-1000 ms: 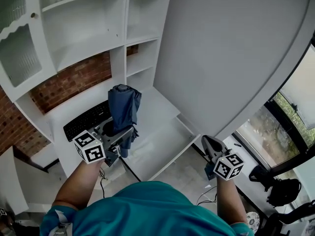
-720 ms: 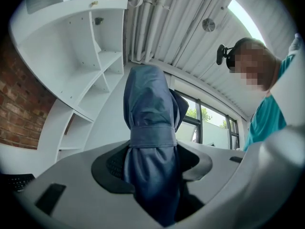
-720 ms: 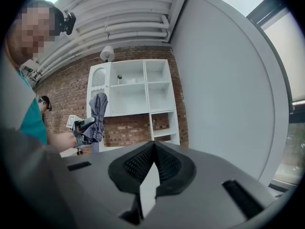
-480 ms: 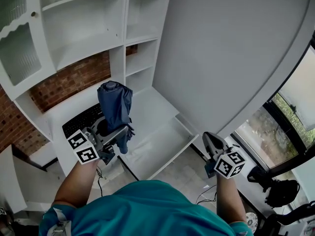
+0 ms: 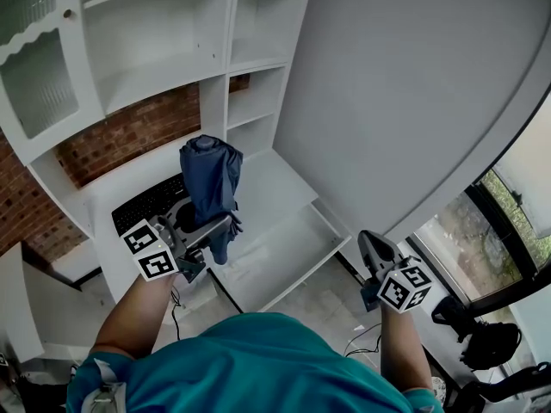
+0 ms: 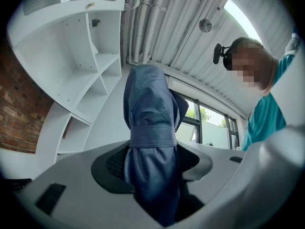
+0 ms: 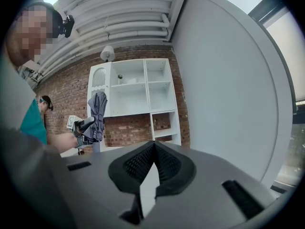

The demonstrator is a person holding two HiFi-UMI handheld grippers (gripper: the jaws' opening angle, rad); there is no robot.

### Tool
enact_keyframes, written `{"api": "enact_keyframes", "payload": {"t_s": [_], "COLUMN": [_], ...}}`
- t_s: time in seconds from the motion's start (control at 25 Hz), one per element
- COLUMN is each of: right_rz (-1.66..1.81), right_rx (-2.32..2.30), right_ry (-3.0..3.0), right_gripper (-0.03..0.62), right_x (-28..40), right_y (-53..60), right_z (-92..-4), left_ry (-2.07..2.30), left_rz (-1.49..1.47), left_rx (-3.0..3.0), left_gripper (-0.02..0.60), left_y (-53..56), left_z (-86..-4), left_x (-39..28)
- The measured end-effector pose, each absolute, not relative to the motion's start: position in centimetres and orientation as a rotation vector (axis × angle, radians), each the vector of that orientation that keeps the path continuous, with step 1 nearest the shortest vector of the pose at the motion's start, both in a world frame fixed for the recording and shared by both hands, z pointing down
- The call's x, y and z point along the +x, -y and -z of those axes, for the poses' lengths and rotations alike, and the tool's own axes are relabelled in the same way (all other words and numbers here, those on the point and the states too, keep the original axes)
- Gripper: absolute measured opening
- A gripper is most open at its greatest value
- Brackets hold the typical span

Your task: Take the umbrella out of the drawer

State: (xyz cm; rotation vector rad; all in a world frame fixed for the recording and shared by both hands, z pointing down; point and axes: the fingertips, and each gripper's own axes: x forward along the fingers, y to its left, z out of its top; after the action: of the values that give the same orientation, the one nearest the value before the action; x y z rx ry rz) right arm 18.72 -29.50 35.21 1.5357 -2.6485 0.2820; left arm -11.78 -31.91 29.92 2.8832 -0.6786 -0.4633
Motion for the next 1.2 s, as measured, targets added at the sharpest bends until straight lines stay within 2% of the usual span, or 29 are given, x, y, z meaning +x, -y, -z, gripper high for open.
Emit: {"api": "enact_keyframes", "payload": {"t_s": [1.2], "right_rz": [-0.250], "right_rx": [1.485], "right_ry": [2.657], "right_gripper": [0.018], "right_x": [17.6], "right_y": [29.9], "right_z": [-35.1], "left_ry": [0.665], "left_rz": [0.465], "left_rx": [2.909], "left_gripper": [0.252], "left_y": [31.5], "left_z": [-29.3], "left_x": [-11.7]}}
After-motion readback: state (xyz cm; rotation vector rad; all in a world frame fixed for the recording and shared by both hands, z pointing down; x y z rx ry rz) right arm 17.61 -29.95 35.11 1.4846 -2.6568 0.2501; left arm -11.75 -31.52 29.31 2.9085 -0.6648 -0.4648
